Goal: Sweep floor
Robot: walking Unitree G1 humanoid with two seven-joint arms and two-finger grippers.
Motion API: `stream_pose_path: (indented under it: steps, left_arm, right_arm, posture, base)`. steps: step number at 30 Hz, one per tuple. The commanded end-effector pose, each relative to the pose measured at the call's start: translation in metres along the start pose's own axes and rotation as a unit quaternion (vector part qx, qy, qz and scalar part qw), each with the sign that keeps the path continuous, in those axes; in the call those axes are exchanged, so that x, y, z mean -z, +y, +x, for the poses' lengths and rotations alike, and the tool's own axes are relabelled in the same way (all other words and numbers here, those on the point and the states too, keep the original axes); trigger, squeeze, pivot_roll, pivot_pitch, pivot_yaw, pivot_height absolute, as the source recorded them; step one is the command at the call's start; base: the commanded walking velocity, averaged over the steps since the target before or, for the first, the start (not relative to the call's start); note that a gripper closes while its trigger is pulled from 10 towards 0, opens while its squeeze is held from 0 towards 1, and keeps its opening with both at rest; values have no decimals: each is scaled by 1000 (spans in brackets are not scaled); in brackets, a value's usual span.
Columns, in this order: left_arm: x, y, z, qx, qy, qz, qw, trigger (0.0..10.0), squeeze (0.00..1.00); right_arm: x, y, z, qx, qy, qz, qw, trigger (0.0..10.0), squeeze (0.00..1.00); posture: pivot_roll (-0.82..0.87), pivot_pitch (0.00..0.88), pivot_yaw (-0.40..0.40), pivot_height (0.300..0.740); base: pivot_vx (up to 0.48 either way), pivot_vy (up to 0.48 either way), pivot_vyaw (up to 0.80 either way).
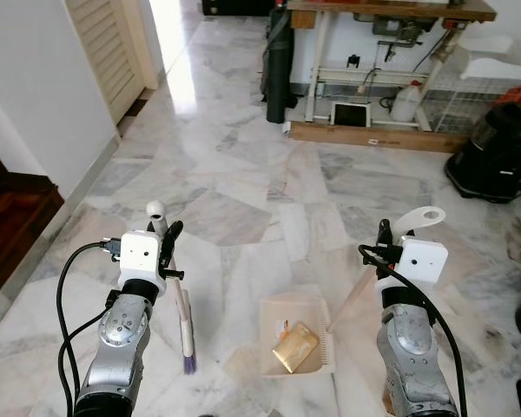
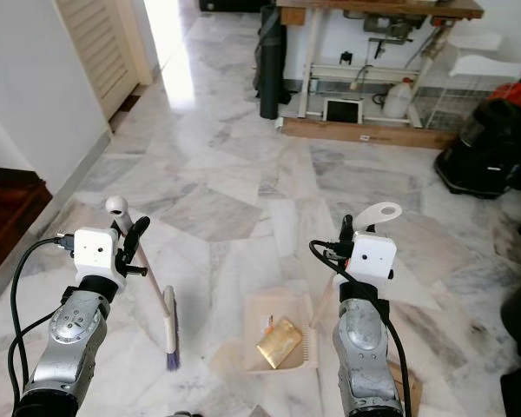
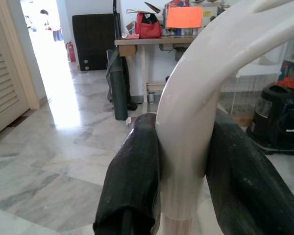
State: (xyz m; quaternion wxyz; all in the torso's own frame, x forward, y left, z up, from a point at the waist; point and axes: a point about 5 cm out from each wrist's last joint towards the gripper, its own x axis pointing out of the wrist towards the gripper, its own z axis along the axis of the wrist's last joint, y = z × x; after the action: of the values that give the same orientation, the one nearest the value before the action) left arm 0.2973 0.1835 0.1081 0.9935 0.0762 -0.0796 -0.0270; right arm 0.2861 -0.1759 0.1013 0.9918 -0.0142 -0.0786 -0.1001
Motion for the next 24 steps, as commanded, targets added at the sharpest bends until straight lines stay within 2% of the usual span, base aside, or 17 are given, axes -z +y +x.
stream_pose_path:
  steps: [1, 24]
  left_arm:
    - [-12, 0, 4, 2, -27, 12, 1000, 10000, 0]
    - [-10, -2, 2, 6, -24, 18, 1000, 10000, 0]
  right_arm:
    - [-15, 2, 6, -2, -33, 6, 999, 10000, 0]
    - [-14, 3, 5, -6, -28, 5, 1000, 10000, 0]
  posture:
    - [-16, 54, 3, 740]
    - [-11, 56, -1, 740]
  base:
    - [0, 0, 581]
    - [0, 0, 655]
